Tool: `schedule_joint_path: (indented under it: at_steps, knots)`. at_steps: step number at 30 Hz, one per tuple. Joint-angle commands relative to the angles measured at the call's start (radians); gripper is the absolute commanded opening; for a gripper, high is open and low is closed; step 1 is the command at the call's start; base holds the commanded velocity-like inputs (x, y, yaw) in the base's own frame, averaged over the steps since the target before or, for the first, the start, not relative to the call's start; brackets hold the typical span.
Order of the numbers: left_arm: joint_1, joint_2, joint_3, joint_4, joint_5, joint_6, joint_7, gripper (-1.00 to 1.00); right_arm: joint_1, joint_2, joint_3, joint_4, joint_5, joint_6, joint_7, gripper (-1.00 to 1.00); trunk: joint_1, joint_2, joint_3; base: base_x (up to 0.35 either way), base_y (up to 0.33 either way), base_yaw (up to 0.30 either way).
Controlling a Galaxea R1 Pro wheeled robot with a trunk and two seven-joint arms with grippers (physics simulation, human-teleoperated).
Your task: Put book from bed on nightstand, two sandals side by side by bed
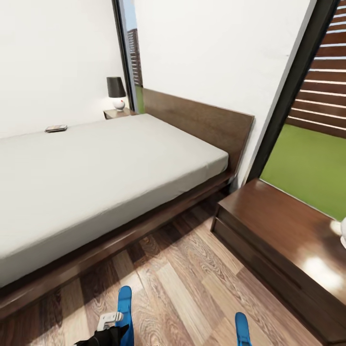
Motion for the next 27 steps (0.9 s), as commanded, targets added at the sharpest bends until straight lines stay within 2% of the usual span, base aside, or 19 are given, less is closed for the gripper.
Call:
schedule_joint_path:
  at_steps: [1, 27]
  knots:
    - [-0.001, 0.0, 0.004, 0.002, 0.0, -0.001, -0.006, -1.0, 0.0, 0.0, 0.0, 0.0, -0.008, 0.006, 0.004, -1.0, 0.0, 0.0, -0.001, 0.0, 0.0, 0.269]
    - [-0.001, -0.001, 0.004, 0.002, 0.0, -0.001, -0.006, -1.0, 0.0, 0.0, 0.0, -0.001, -0.008, 0.006, 0.004, -1.0, 0.0, 0.0, -0.017, 0.0, 0.0, 0.269]
